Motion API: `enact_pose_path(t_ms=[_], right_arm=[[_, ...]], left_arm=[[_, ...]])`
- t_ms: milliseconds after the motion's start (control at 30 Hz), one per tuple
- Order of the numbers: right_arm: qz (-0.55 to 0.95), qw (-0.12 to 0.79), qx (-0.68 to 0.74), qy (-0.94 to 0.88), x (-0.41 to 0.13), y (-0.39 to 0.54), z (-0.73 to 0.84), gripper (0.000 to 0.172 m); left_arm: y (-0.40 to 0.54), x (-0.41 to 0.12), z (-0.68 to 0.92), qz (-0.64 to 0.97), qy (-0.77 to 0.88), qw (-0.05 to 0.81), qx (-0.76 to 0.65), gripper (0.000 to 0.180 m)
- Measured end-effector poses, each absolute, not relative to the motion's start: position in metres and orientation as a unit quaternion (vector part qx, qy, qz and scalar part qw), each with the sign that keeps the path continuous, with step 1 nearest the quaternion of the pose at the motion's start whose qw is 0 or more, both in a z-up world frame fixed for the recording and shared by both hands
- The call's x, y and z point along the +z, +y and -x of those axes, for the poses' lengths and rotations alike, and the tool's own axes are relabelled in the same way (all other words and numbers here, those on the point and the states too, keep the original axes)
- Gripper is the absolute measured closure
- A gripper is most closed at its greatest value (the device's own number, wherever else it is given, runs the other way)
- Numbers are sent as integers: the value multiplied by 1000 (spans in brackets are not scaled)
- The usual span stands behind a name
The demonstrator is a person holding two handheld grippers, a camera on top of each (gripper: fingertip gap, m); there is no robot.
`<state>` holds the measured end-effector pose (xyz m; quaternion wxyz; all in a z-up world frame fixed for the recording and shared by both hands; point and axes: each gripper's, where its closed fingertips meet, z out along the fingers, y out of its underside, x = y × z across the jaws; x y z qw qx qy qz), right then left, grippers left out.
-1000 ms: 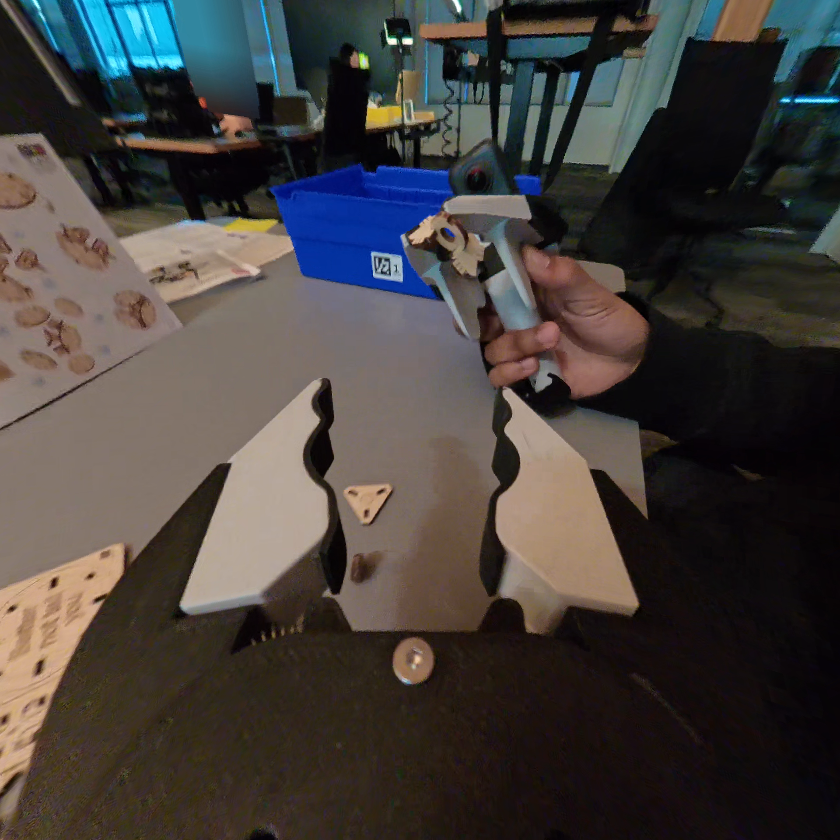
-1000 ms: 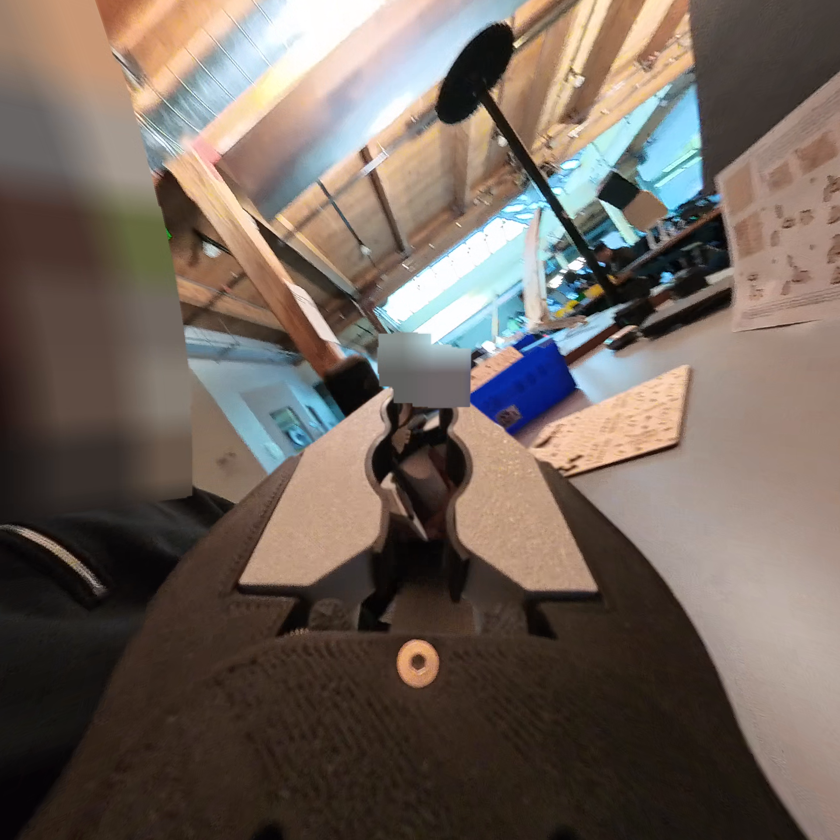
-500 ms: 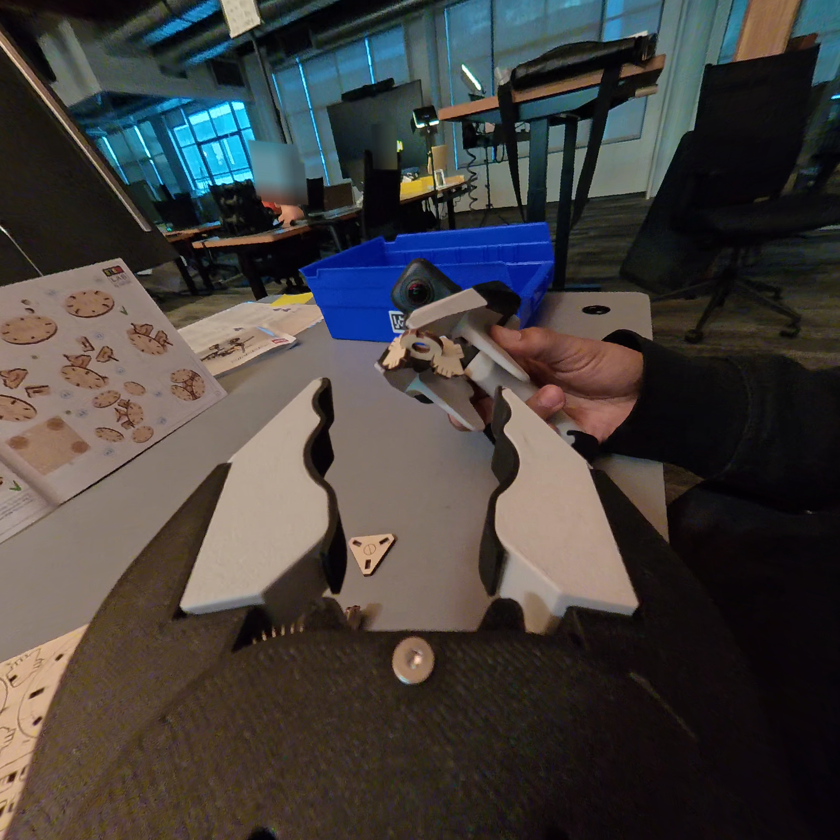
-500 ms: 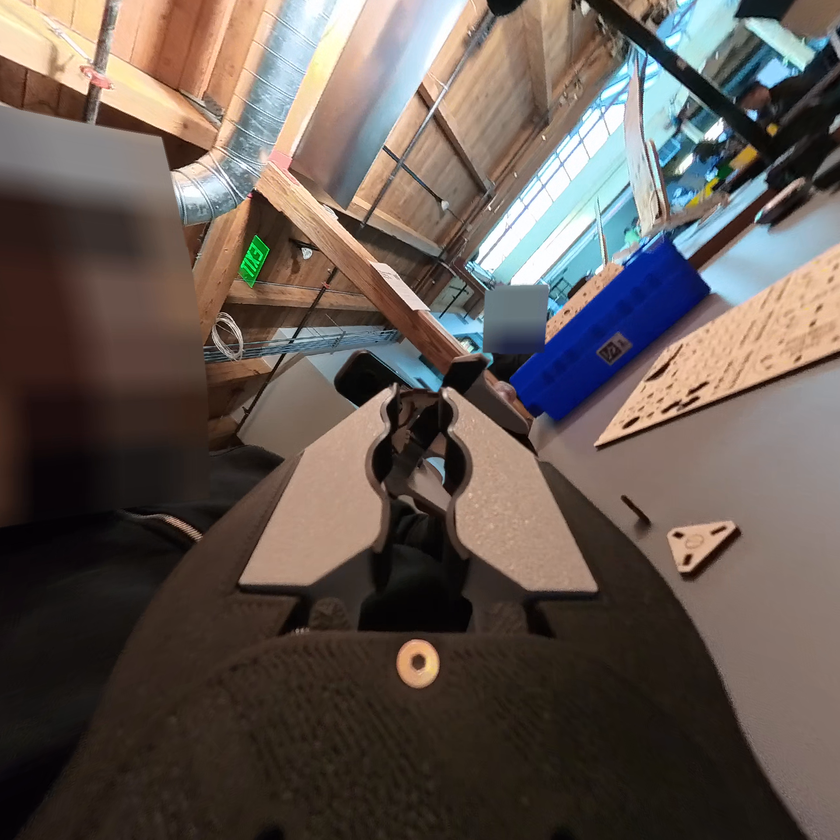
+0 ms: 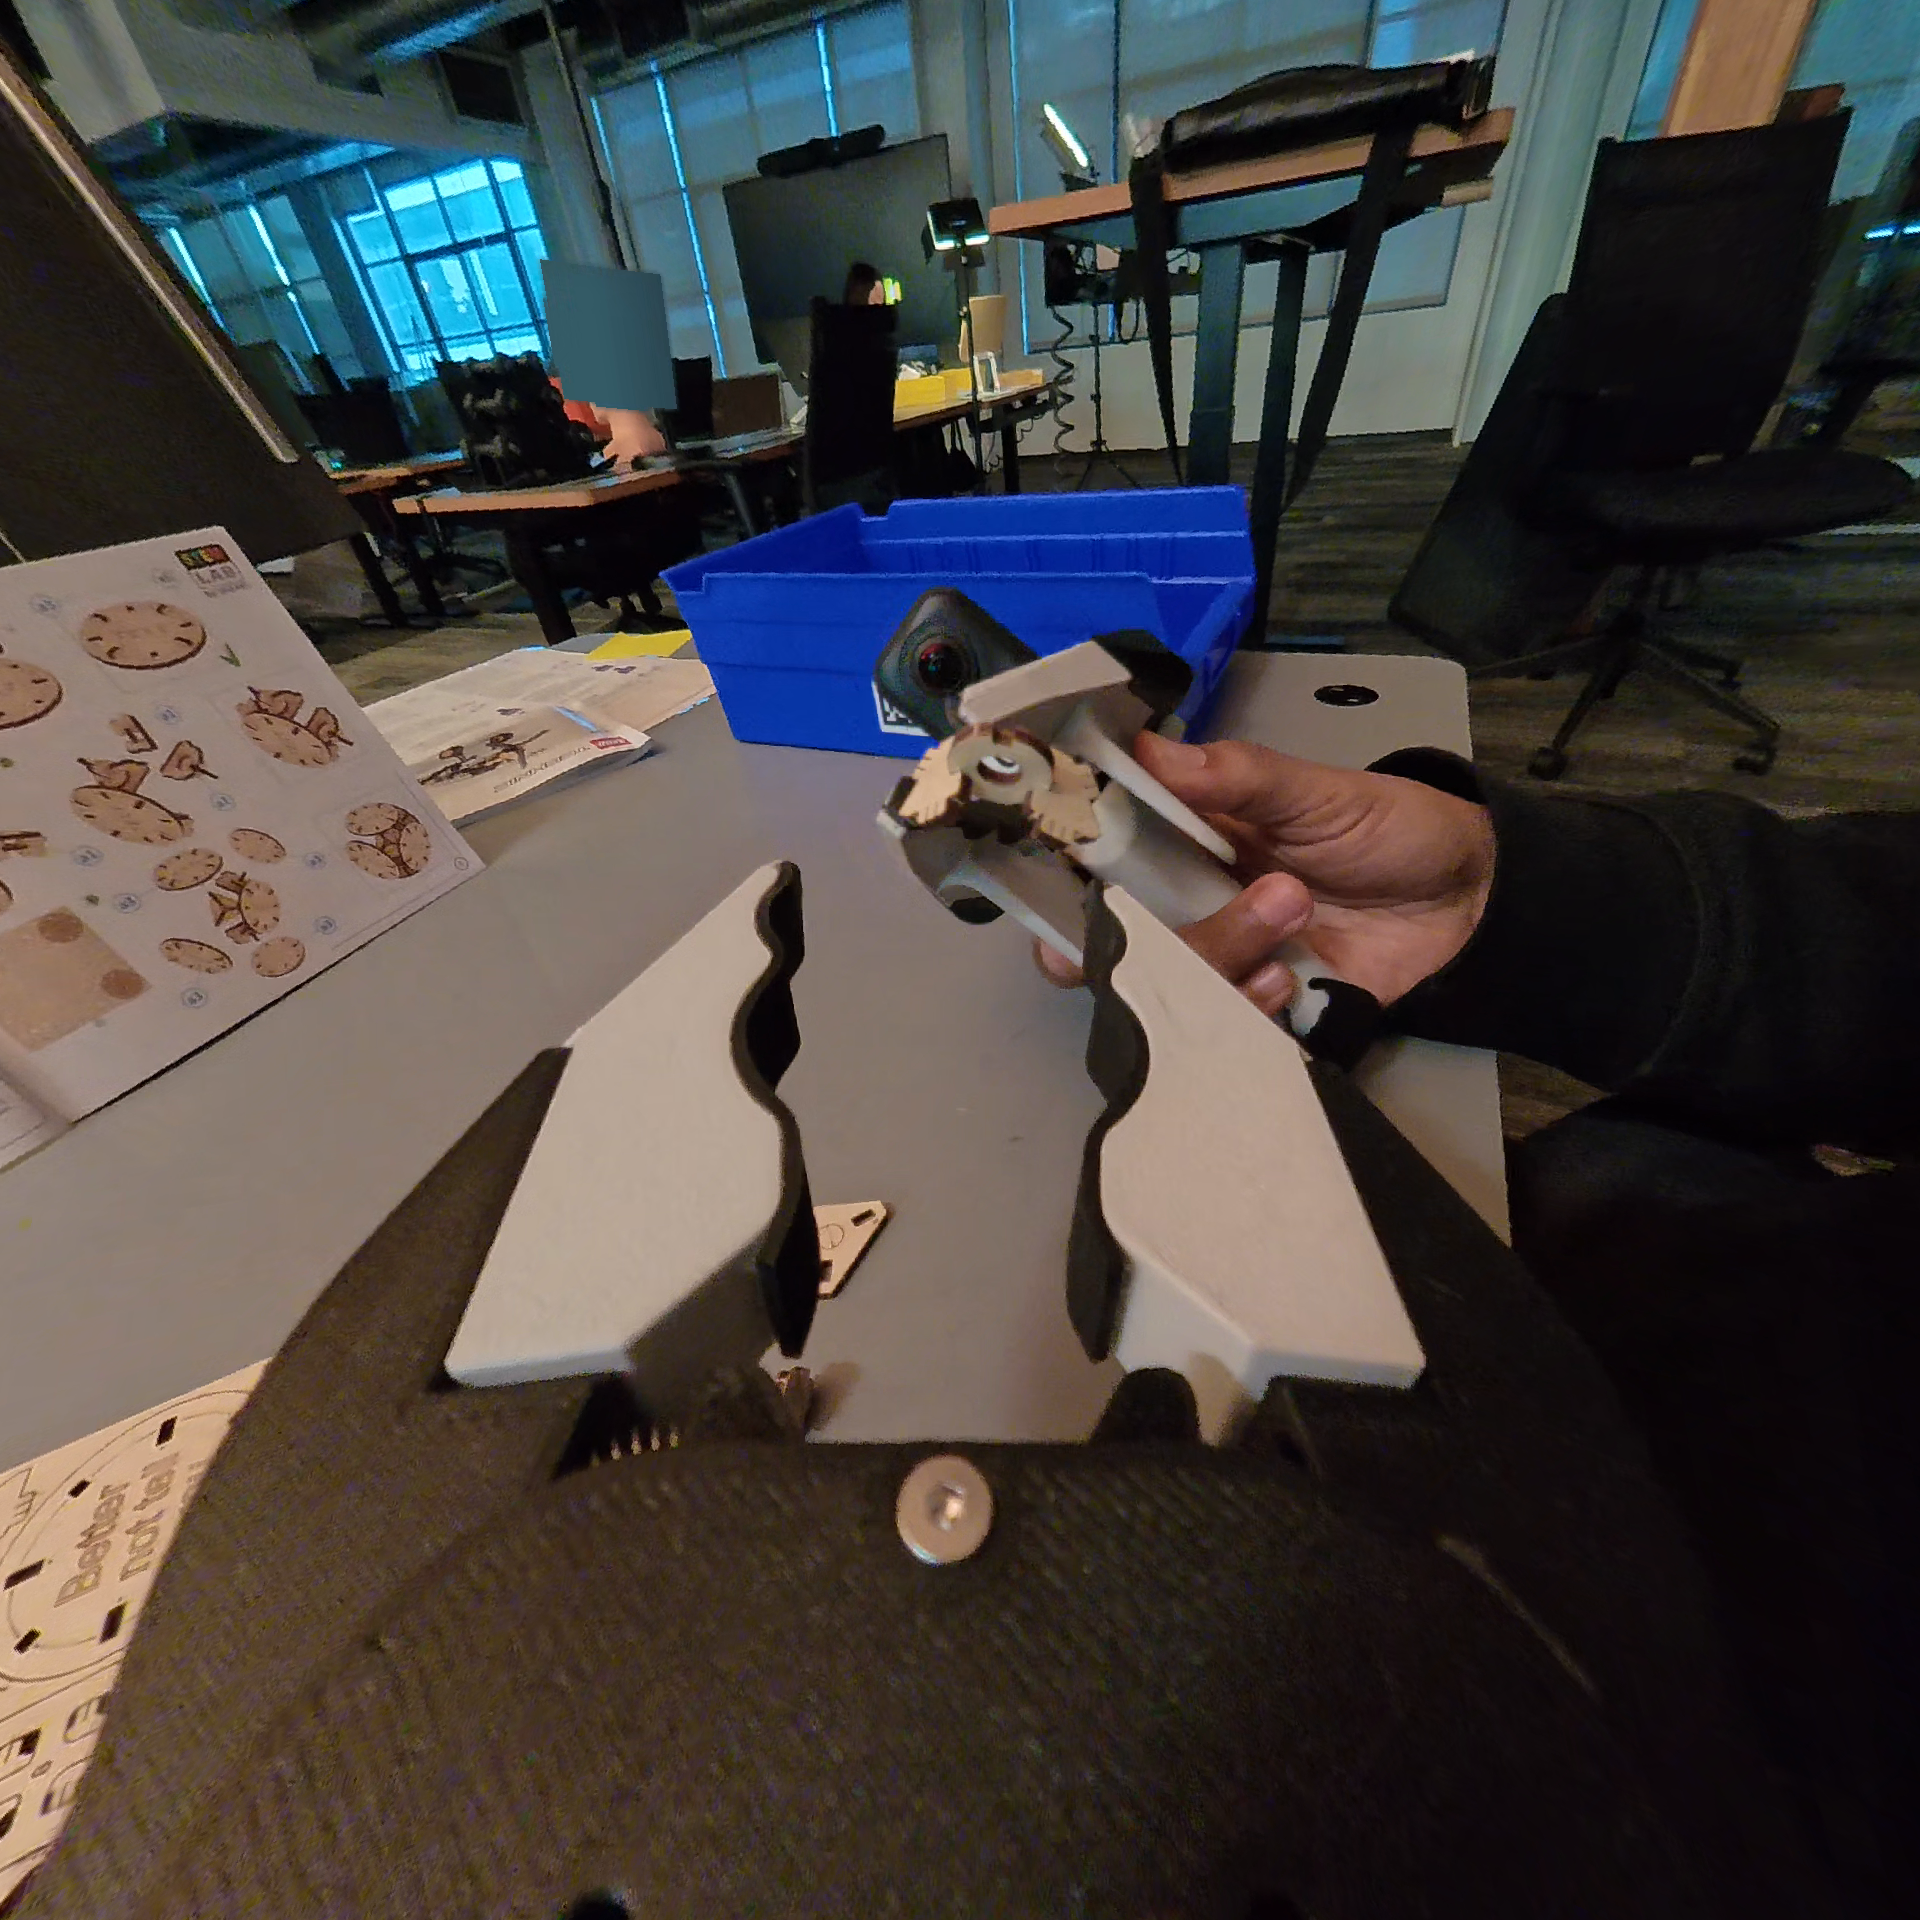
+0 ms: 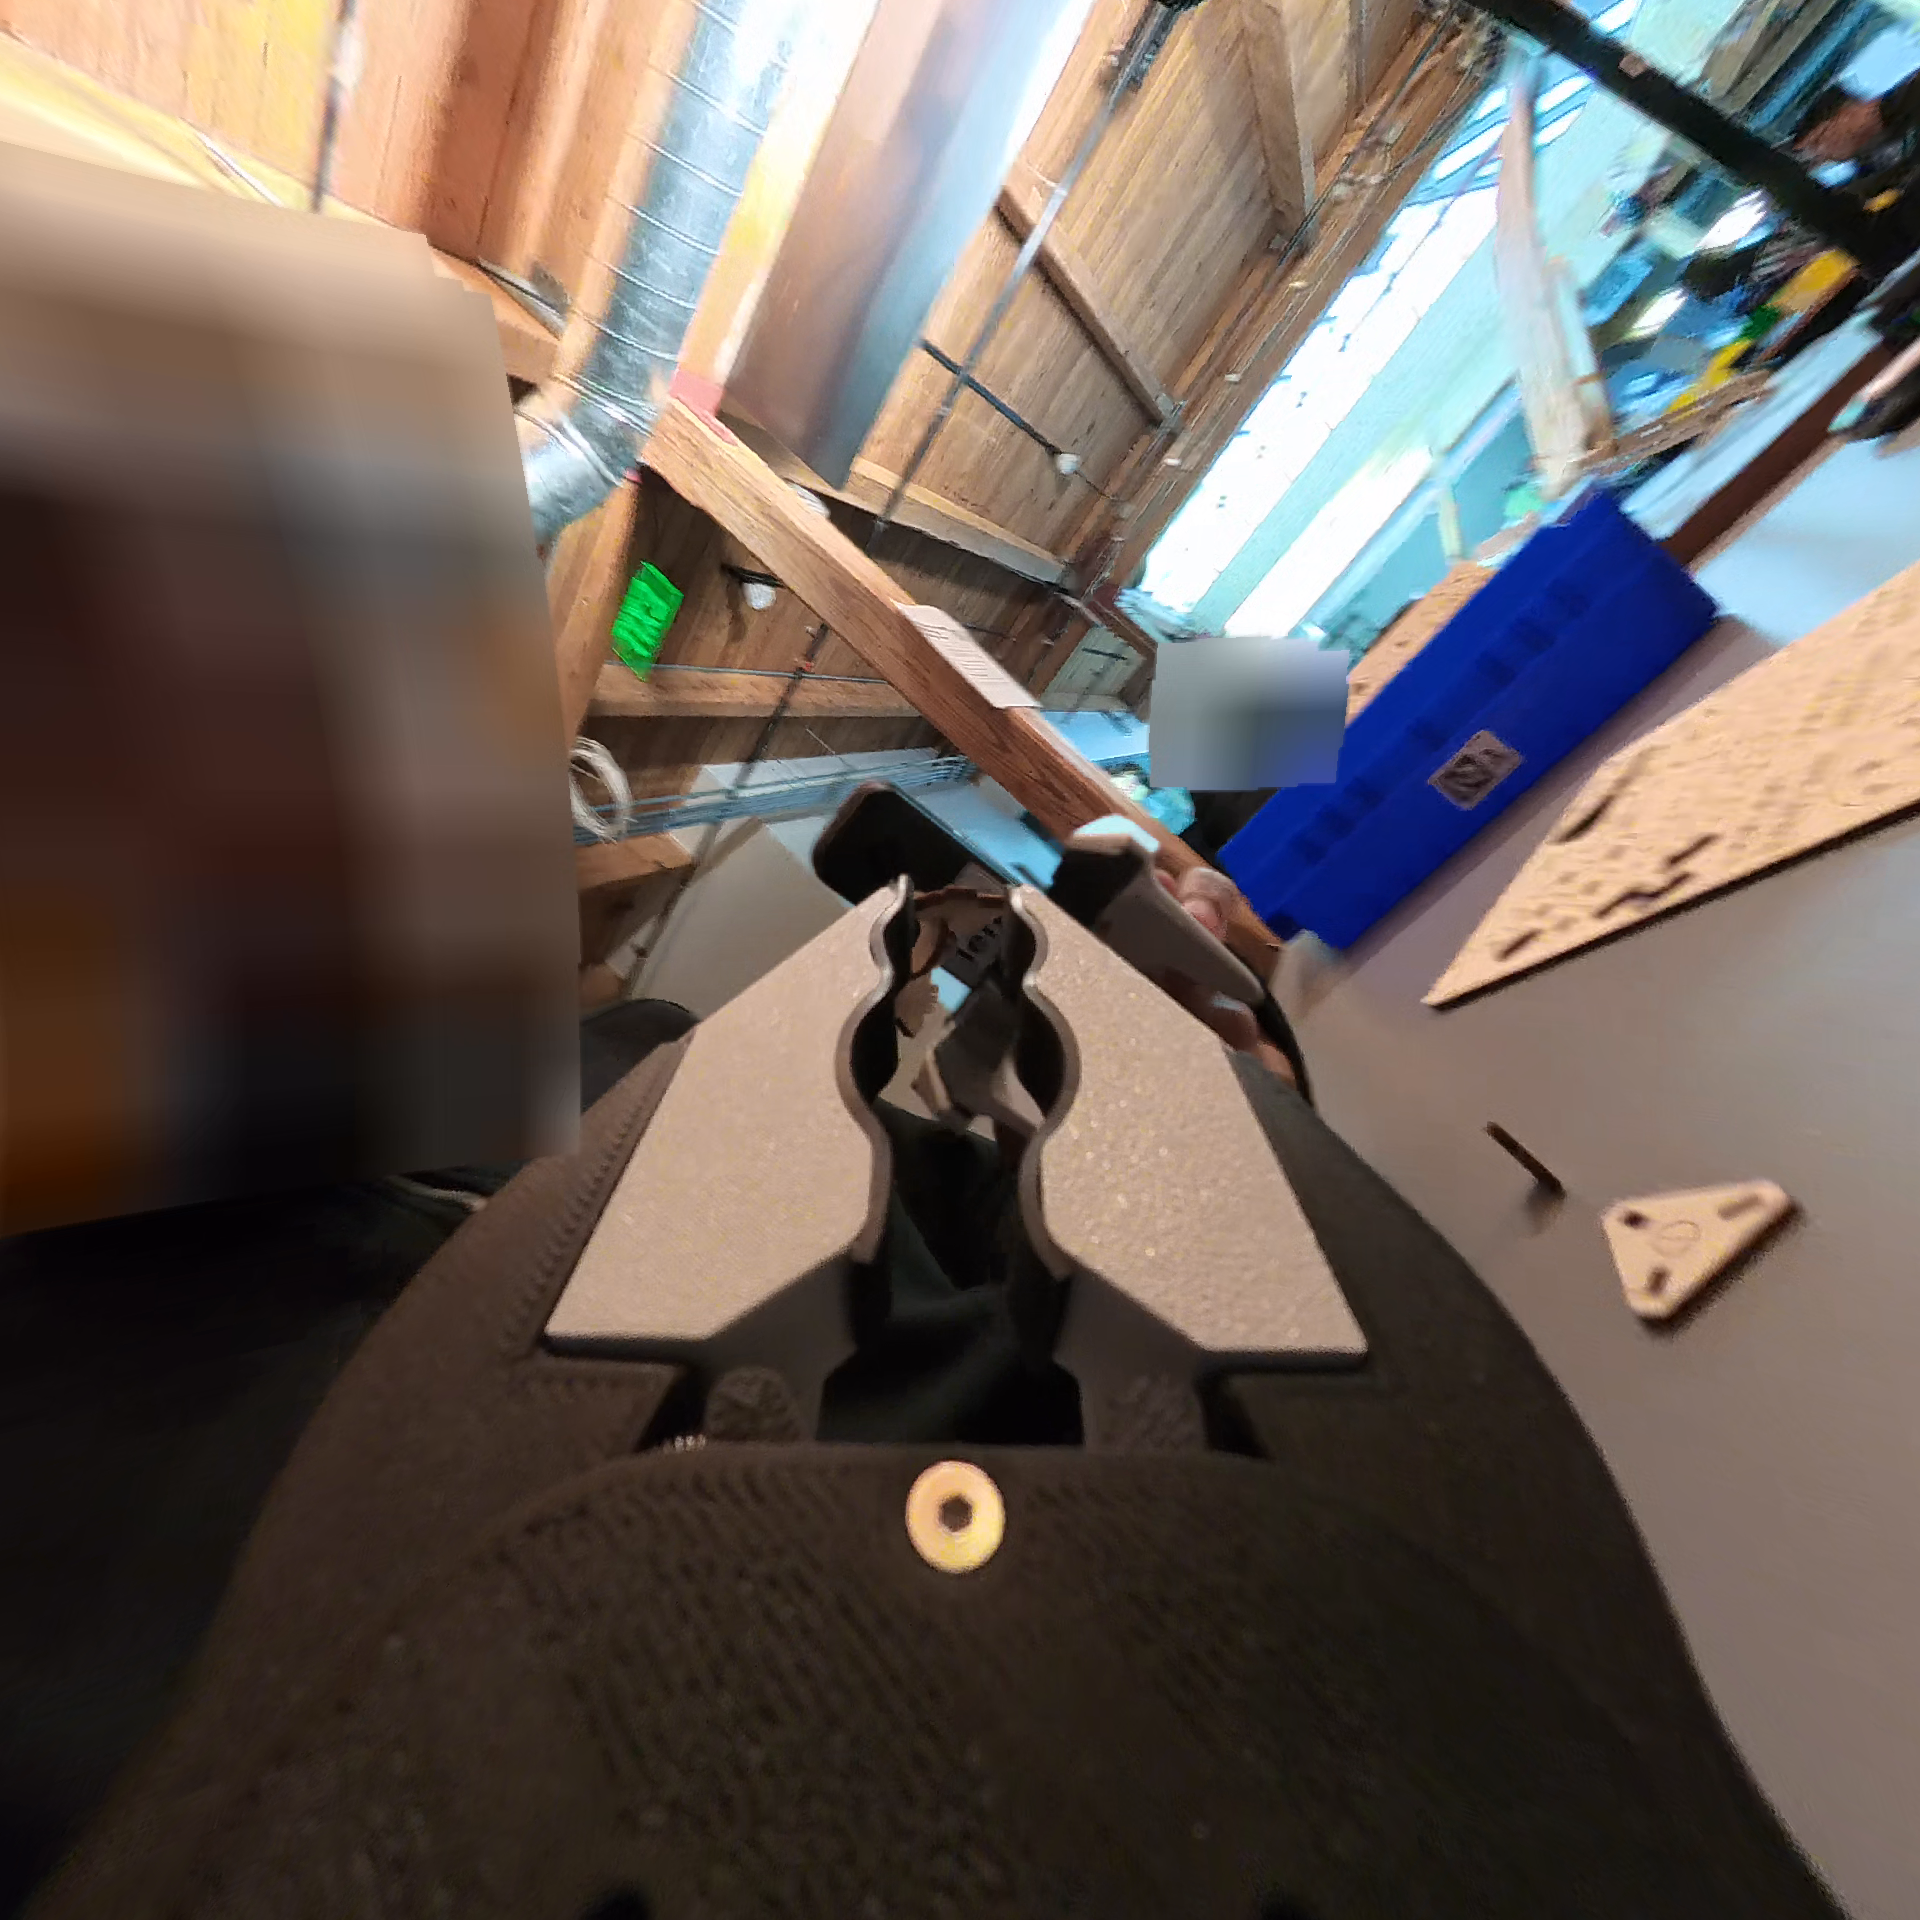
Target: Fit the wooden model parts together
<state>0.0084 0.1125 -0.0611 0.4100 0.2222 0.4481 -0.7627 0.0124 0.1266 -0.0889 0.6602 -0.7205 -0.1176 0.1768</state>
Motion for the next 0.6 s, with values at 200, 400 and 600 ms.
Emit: enact_pose_path(t_ms=[200, 400, 600], right_arm=[[-233, 406, -776, 422, -59, 123, -3, 158], [-237, 403, -781, 414, -58, 125, 0, 158], [-239, 407, -785, 402, -57, 128, 3, 158]], left_arm=[[126, -90, -11, 721, -123, 661, 168, 127], [125, -93, -9, 723, -131, 658, 163, 127], [123, -93, -7, 719, -143, 662, 154, 127]])
